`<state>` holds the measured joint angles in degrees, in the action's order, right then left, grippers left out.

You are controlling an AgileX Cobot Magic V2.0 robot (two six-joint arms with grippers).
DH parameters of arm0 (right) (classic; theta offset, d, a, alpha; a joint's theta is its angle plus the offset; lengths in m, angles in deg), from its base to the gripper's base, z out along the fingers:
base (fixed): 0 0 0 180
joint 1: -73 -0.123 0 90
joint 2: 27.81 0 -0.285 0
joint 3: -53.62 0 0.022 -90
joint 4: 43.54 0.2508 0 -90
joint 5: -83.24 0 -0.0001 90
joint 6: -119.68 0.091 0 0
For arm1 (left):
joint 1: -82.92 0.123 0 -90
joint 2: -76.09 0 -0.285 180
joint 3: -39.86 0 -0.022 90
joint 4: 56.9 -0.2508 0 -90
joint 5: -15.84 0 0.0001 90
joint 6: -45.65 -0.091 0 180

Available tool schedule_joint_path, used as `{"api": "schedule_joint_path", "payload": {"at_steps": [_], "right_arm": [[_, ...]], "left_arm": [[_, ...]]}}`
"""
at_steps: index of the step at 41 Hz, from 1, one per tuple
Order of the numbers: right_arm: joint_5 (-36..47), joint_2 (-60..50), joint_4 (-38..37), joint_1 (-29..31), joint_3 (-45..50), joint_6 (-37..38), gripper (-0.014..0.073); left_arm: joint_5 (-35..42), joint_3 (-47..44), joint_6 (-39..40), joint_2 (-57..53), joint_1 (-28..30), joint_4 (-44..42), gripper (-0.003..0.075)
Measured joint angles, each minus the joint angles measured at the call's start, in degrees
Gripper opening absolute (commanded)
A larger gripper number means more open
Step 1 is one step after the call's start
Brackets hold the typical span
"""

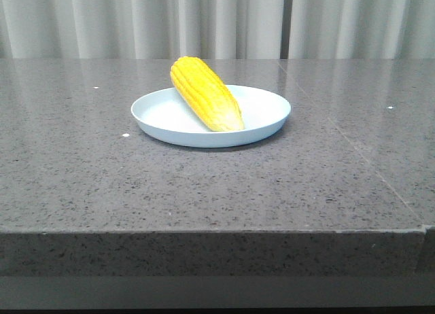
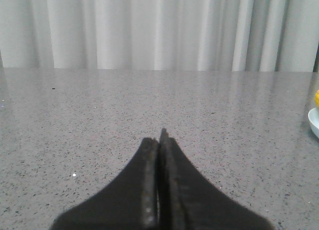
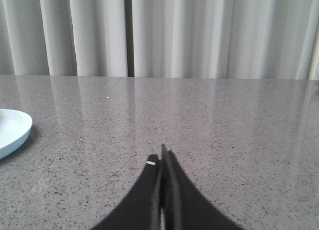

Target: Place corn on plate with both arms

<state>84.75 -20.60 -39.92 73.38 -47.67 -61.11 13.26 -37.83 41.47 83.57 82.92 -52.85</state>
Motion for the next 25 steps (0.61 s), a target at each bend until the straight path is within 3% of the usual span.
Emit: {"api": "schedule_joint_path", "payload": {"at_steps": [25], "right_arm": [[0.12, 0.0, 1.14, 0.0, 0.0, -0.04, -0.0068]], "left_arm": [[0.0, 0.0, 0.0, 0.0, 0.0, 0.0, -0.002]]}}
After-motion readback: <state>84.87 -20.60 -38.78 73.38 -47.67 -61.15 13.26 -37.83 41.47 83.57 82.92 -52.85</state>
